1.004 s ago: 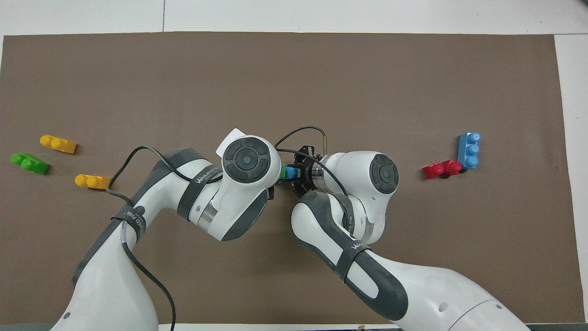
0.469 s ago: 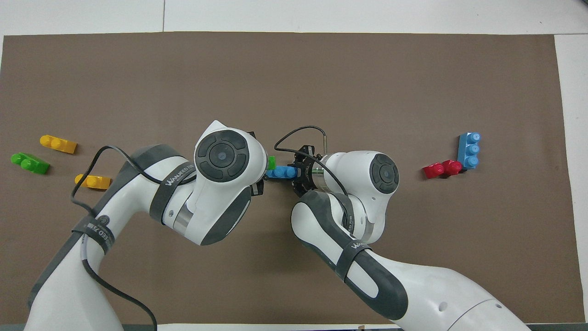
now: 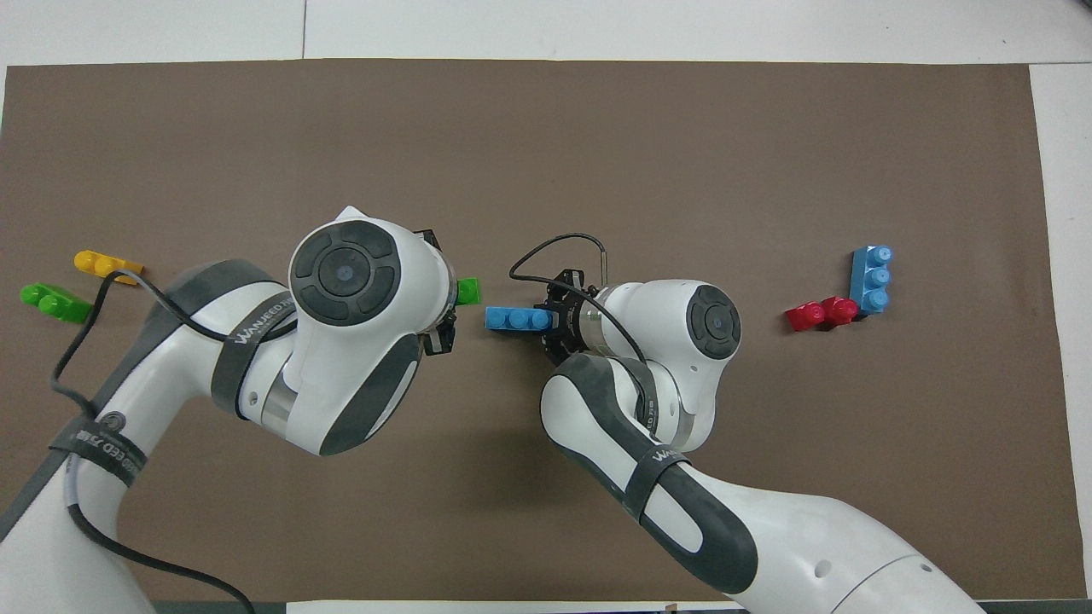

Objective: Remove green block with left arm and hold with right
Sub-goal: 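Pull the green brick off the blue brick with the left gripper, then carry the blue brick toward the red brick with the right gripper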

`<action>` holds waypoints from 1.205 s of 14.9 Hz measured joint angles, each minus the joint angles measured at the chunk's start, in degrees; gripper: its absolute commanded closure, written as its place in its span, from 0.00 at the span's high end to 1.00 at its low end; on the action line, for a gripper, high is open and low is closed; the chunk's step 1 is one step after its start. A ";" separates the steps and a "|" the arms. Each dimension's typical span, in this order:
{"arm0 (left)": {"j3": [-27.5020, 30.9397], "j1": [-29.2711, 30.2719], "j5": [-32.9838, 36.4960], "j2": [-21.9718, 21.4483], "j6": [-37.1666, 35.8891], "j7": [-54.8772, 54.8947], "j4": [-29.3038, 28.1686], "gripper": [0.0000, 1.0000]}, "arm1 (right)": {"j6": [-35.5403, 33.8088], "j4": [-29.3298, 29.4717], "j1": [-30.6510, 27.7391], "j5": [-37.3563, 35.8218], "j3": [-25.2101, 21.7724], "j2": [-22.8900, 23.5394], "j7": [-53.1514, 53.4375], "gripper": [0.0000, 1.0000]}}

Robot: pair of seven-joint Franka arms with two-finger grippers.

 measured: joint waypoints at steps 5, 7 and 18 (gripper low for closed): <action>0.10 8.07 -0.02 -0.01 -0.31 13.65 -0.16 0.00 | -14.97 4.83 -8.23 -3.15 -1.02 -2.18 -6.05 0.00; 0.15 11.85 -0.14 0.01 -0.31 20.70 -0.30 0.00 | -22.46 7.14 -14.28 -6.94 -1.21 -3.70 -9.20 0.00; 0.14 27.73 -3.85 0.94 0.61 57.47 -1.19 0.00 | -37.21 11.18 -35.67 -9.45 -1.43 -1.54 -29.85 0.00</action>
